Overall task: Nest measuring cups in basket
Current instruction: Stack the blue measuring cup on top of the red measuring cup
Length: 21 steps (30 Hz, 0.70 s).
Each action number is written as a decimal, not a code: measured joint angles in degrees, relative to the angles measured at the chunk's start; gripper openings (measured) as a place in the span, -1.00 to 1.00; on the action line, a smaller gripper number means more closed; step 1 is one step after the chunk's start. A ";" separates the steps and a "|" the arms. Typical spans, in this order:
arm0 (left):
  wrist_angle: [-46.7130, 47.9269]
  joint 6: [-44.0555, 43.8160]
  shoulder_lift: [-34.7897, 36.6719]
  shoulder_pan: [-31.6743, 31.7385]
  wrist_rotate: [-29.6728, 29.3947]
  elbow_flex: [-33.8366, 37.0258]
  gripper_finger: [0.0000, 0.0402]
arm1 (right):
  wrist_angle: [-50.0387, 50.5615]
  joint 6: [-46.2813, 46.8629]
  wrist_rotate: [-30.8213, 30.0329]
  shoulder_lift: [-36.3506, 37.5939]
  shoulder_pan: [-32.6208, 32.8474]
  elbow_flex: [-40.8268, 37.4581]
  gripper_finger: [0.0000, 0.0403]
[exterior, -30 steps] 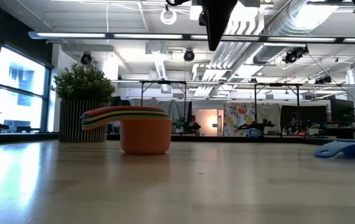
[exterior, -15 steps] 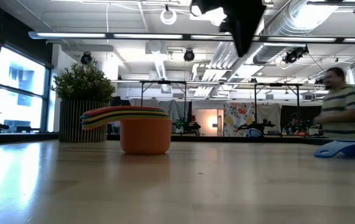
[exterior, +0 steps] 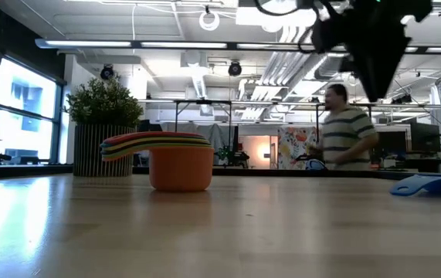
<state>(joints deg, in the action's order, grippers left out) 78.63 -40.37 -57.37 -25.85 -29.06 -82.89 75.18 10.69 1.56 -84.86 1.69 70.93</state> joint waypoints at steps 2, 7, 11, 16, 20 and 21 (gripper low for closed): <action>-0.07 -0.70 -0.07 0.00 -0.43 0.00 -0.74 | -2.33 2.47 1.76 3.46 -0.68 -4.93 -0.51; -0.07 -2.73 -0.05 0.00 -0.76 0.00 -0.74 | -4.92 8.56 2.57 10.49 -2.09 -14.16 -0.51; -0.02 -4.02 0.00 0.00 -1.65 0.00 -0.74 | -5.33 10.69 1.32 14.25 -2.72 -19.26 -0.51; -0.02 -4.08 -0.01 0.00 -1.81 0.00 -0.74 | -6.13 12.08 0.22 15.43 -3.45 -24.10 -0.51; -0.02 -4.08 -0.01 0.00 -1.83 0.00 -0.74 | -8.84 12.53 0.42 15.44 -3.74 -27.88 -0.51; -0.02 -4.08 -0.01 0.00 -1.83 0.00 -0.74 | -9.61 12.56 0.42 15.44 -3.73 -28.61 -0.51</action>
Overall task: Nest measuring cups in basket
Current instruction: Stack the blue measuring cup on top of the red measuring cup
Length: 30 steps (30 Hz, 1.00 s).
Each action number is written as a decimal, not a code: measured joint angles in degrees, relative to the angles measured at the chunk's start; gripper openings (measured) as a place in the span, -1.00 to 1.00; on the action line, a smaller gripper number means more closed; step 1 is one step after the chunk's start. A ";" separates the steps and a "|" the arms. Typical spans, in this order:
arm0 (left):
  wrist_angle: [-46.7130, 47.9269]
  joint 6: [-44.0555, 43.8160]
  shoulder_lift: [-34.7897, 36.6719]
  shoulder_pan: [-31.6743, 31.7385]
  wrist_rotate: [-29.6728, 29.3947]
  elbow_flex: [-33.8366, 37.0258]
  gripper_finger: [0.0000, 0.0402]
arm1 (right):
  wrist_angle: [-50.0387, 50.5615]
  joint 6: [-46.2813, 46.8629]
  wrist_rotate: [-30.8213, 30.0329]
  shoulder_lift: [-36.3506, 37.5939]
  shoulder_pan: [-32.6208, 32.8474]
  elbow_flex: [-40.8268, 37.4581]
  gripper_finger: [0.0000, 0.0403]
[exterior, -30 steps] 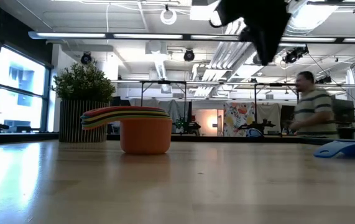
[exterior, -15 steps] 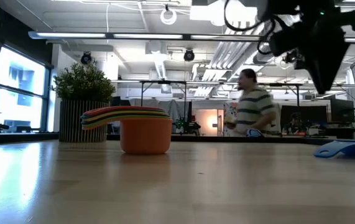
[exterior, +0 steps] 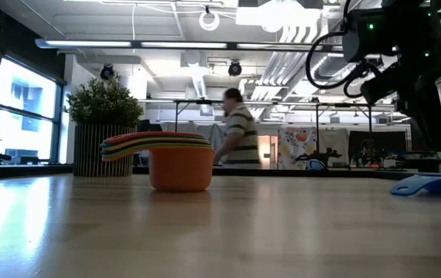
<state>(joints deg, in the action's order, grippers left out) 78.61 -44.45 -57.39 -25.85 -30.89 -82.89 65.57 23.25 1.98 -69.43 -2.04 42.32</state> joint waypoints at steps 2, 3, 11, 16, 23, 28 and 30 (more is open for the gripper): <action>0.00 0.00 0.00 0.00 0.00 0.00 -0.74 | -1.62 0.38 0.02 0.00 0.02 -1.27 -0.51; 0.00 0.00 0.00 0.00 0.00 0.00 -0.74 | -2.43 0.60 0.07 0.00 0.00 -1.63 -0.51; 0.02 0.07 0.00 0.00 -1.17 0.00 -0.74 | -5.59 1.97 -0.10 -0.20 -0.91 -2.01 -0.51; 0.04 0.07 0.00 0.00 -1.40 0.00 -0.74 | -6.32 1.17 -1.10 -2.51 -2.09 -1.99 -0.51; 0.04 0.08 0.00 0.00 -1.38 0.00 -0.74 | -7.84 -2.44 -0.90 -7.95 -2.21 -1.94 -0.51; 0.07 0.14 0.00 0.00 -1.36 0.00 -0.74 | -8.05 -3.11 -0.31 -11.19 -2.19 -1.94 -0.51; 0.07 0.90 0.00 0.00 -1.36 0.00 -0.74 | -8.31 -3.24 -1.28 -12.33 -2.19 -1.94 -0.51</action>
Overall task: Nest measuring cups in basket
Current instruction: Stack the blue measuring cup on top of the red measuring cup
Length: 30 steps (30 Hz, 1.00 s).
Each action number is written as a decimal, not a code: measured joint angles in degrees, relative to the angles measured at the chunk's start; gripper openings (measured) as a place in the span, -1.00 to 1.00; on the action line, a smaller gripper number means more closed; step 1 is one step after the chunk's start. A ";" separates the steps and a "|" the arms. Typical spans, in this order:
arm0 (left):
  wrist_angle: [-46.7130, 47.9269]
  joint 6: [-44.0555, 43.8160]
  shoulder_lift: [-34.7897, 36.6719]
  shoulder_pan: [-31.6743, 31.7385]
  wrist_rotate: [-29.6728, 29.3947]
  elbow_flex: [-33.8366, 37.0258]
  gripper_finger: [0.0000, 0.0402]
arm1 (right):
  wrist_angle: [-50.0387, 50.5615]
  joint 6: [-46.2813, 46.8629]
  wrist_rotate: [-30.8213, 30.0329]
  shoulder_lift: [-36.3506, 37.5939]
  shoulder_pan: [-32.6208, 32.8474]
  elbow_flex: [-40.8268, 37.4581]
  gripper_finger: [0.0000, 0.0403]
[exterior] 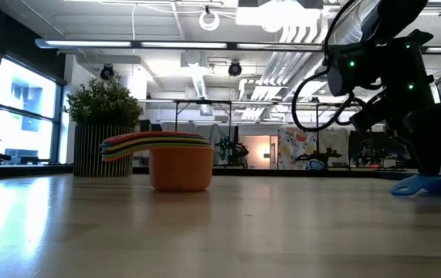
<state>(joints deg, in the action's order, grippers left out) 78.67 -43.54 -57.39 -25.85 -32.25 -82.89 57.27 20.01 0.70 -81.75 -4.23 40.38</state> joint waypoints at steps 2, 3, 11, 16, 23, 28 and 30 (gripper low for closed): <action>0.00 0.63 0.00 0.00 0.00 0.00 -0.74 | -0.81 -0.67 -0.23 -0.90 -0.02 0.00 -0.51; 0.00 0.66 0.00 0.00 0.02 0.00 -0.74 | -1.16 -0.84 -0.21 -1.30 0.00 0.00 -0.51; 0.05 0.67 0.02 0.00 0.07 0.00 -0.74 | -2.52 -0.45 1.58 -3.46 0.04 0.00 -0.66; 1.29 0.68 0.02 0.00 0.11 0.00 -0.74 | -2.28 1.87 2.95 -3.56 0.04 0.04 -0.95; 1.51 0.67 0.02 0.00 0.09 0.00 -0.74 | -0.63 4.25 5.26 -3.56 0.02 1.61 -0.97; 1.51 0.67 0.02 0.00 0.11 0.00 -0.74 | 1.95 5.07 5.45 -3.56 0.04 7.33 -0.99; 1.51 0.65 0.02 0.00 0.11 0.00 -0.74 | 2.26 5.12 5.45 -3.56 0.02 10.44 -0.99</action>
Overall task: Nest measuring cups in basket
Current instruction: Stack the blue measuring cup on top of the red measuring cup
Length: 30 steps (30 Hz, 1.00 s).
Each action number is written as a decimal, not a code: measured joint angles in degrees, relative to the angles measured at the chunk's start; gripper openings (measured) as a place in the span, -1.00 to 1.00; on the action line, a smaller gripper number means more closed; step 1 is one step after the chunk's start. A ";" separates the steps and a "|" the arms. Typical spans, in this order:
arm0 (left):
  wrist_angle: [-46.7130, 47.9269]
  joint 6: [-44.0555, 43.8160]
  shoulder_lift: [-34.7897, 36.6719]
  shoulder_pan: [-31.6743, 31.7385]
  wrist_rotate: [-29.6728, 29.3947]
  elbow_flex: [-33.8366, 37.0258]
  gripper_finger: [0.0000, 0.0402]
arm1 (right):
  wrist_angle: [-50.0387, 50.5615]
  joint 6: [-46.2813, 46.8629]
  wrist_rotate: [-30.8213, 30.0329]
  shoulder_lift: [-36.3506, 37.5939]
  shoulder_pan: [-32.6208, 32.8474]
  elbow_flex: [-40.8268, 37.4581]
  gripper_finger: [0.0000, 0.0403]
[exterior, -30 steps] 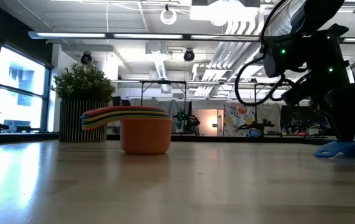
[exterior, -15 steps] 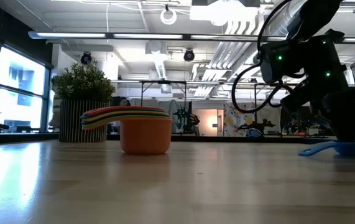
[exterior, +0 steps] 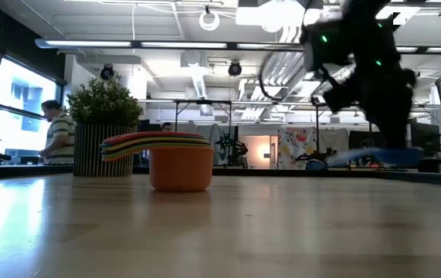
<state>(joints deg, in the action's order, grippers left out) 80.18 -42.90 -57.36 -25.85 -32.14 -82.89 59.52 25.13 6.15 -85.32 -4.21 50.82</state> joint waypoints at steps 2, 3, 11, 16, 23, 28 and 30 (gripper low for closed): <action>0.00 -0.35 -0.02 0.00 0.00 0.00 -0.74 | -0.02 0.32 -0.07 0.00 0.00 3.55 -0.99; 0.00 -0.49 0.00 -0.02 0.00 0.00 -0.74 | -0.06 0.38 -0.47 0.00 -0.04 5.46 -0.99; -0.02 -0.50 0.00 -0.02 -0.02 0.00 -0.74 | -1.52 -0.73 -5.37 0.00 -1.61 20.00 -1.00; -0.02 -1.08 0.00 0.00 0.00 0.00 -0.74 | -3.27 -2.08 -8.40 0.00 -4.06 26.98 -1.00; -0.02 -2.06 0.00 -0.02 0.02 0.00 -0.74 | -12.12 -4.93 -10.15 0.00 -7.59 33.55 -1.00; -0.04 -2.07 0.00 -0.02 0.02 0.00 -0.74 | -23.31 -6.13 -10.14 0.00 -9.29 35.32 -1.00; -0.04 -2.08 0.00 -0.01 0.02 0.00 -0.74 | -28.84 -6.25 -10.10 0.00 -9.66 35.39 -1.00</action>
<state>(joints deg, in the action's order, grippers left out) 80.14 -44.98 -57.36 -25.86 -32.12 -82.89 30.69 18.89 -3.95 -85.32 -13.87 86.21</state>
